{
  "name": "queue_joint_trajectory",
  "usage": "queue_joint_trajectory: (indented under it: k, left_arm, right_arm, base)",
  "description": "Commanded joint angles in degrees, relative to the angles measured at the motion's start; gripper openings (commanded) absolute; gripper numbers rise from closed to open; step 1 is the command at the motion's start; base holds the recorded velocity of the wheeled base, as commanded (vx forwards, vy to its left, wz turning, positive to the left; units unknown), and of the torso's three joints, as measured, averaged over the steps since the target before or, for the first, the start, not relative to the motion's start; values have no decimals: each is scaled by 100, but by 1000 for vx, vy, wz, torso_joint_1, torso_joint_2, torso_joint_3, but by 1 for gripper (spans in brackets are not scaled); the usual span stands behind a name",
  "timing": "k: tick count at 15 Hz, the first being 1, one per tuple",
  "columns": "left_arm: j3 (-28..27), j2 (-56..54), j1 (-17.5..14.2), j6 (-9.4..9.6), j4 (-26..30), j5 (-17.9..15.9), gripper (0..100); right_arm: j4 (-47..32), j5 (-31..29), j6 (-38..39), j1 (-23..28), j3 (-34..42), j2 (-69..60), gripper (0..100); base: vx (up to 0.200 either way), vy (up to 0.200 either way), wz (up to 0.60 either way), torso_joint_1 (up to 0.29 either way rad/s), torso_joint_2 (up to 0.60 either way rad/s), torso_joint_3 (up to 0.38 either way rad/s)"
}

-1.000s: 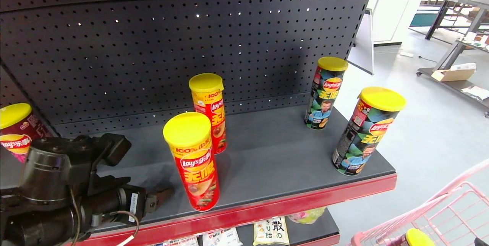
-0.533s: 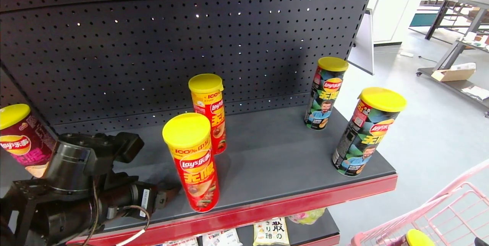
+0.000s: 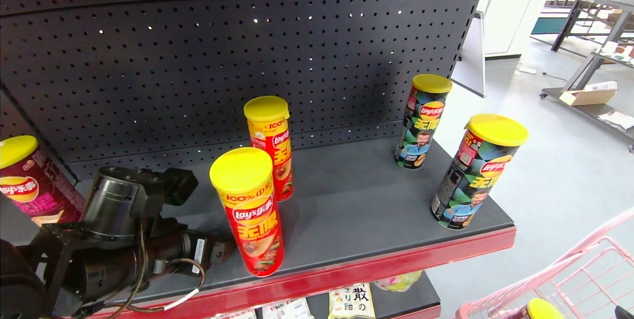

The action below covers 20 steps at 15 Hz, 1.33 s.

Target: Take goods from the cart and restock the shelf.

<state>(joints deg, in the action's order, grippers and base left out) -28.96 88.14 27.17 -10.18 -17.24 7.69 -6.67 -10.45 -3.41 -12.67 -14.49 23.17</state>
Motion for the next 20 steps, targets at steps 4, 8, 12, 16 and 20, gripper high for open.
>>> queue_joint_trajectory:
  k: [4,8,12,16,20]
  left_arm:
    - [-39,239,42,7,-394,13,100]
    - [-21,239,69,7,-394,13,100]
    - [-21,300,69,7,-403,13,100]
    - [49,-552,-1,535,-34,435,100]
    - [-232,-3848,-309,1176,3587,-92,100]
  right_arm:
    - [-1,-10,-1,1,-1,12,100]
    - [-1,-1,-1,1,-10,12,100]
    - [-1,-10,-1,1,-10,12,100]
    - [-115,-36,-1,36,-159,152,100]
    - [-151,-80,-45,63,-352,943,100]
  base:
    - [0,0,0,0,0,0]
    - [0,0,0,0,0,0]
    - [0,0,0,0,0,0]
    - [0,0,0,0,0,0]
    - [0,0,0,0,0,0]
